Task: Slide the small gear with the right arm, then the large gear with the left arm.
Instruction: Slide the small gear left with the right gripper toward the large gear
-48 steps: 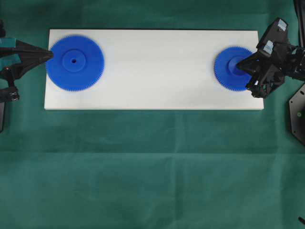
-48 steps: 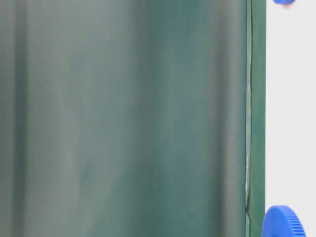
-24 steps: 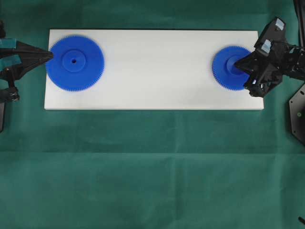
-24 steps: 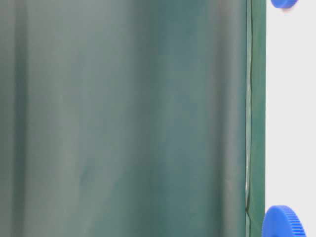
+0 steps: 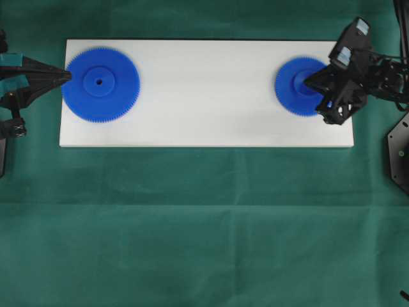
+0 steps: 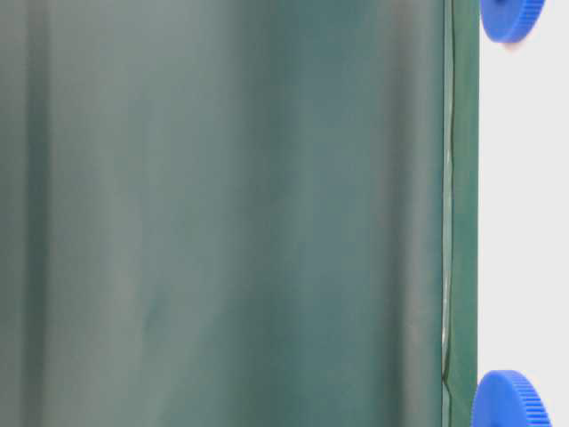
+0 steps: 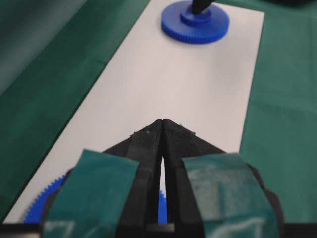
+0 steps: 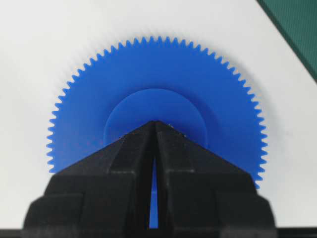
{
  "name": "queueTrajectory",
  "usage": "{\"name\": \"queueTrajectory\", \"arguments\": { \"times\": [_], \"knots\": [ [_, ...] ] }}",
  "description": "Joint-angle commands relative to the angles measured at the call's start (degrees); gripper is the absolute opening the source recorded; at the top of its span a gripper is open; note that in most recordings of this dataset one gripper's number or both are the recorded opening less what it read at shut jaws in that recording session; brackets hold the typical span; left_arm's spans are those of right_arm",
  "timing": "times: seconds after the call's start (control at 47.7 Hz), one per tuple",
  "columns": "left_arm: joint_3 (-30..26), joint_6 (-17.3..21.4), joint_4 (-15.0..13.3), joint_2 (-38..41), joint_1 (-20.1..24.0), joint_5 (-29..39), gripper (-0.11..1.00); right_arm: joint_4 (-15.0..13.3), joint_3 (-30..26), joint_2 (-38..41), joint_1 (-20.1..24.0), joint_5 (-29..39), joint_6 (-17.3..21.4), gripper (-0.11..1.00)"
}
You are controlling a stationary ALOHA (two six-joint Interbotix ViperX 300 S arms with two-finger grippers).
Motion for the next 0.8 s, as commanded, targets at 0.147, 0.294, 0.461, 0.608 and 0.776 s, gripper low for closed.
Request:
{"name": "queueTrajectory", "arguments": {
  "times": [0.147, 0.294, 0.461, 0.608, 0.776],
  "knots": [
    [-0.62, -0.09, -0.18, 0.35, 0.09, -0.62, 0.0, -0.26, -4.83, 6.68, 1.41, 0.18, 0.0, 0.5],
    [-0.62, -0.09, -0.18, 0.35, 0.09, -0.62, 0.0, -1.41, -8.96, 11.6, 2.99, 0.18, 0.0, 0.5],
    [-0.44, -0.09, -0.18, 0.35, 0.09, -0.62, 0.0, -1.67, -15.29, 18.19, 5.01, 0.18, 0.0, 0.5],
    [-0.26, -0.09, -0.18, 0.18, 0.18, -0.62, 0.0, -2.37, -21.71, 23.91, 7.47, 0.35, -0.26, 0.5],
    [-0.26, -0.09, -0.09, 0.18, 0.09, -0.53, 0.0, -3.69, -28.39, 29.09, 9.76, 0.44, -0.18, 0.5]
  ]
}}
